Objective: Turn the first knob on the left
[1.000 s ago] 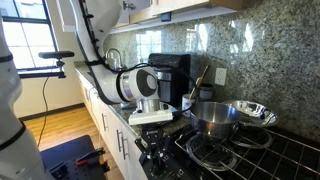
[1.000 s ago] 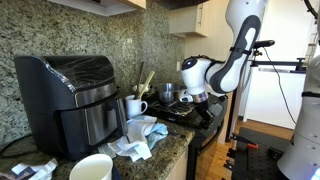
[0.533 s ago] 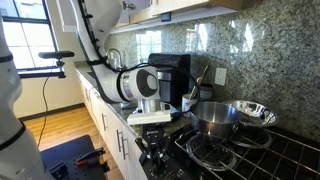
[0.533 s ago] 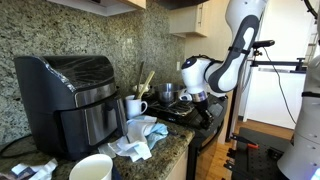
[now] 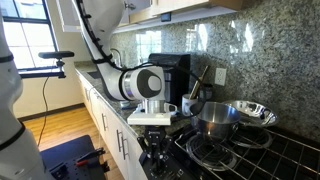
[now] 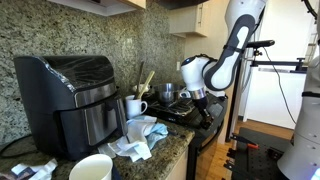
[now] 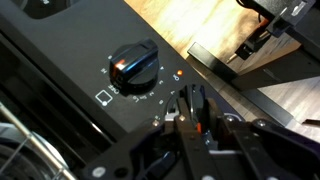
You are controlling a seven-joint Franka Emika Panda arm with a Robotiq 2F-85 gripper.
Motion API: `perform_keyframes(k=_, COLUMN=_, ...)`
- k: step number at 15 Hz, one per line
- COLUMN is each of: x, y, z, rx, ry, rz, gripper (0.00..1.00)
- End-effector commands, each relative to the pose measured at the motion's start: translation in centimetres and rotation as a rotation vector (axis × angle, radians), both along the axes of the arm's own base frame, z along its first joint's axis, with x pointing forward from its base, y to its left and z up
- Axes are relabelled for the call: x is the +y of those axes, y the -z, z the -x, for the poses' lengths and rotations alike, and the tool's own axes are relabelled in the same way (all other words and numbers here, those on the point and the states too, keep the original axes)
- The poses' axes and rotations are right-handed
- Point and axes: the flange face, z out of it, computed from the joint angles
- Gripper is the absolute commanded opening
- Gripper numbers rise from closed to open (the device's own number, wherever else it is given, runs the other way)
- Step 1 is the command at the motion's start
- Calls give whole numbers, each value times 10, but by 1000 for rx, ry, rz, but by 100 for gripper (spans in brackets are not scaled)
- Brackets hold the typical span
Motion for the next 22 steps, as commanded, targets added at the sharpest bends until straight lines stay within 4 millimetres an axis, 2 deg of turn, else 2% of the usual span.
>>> perform_keyframes(k=1, x=-9, y=32, z=-4, rx=4, ry=94, rz=-43, gripper=8)
perform_keyframes(k=22, x=-30, y=29, z=-6, rx=-71, ry=413, rz=-150, gripper=8)
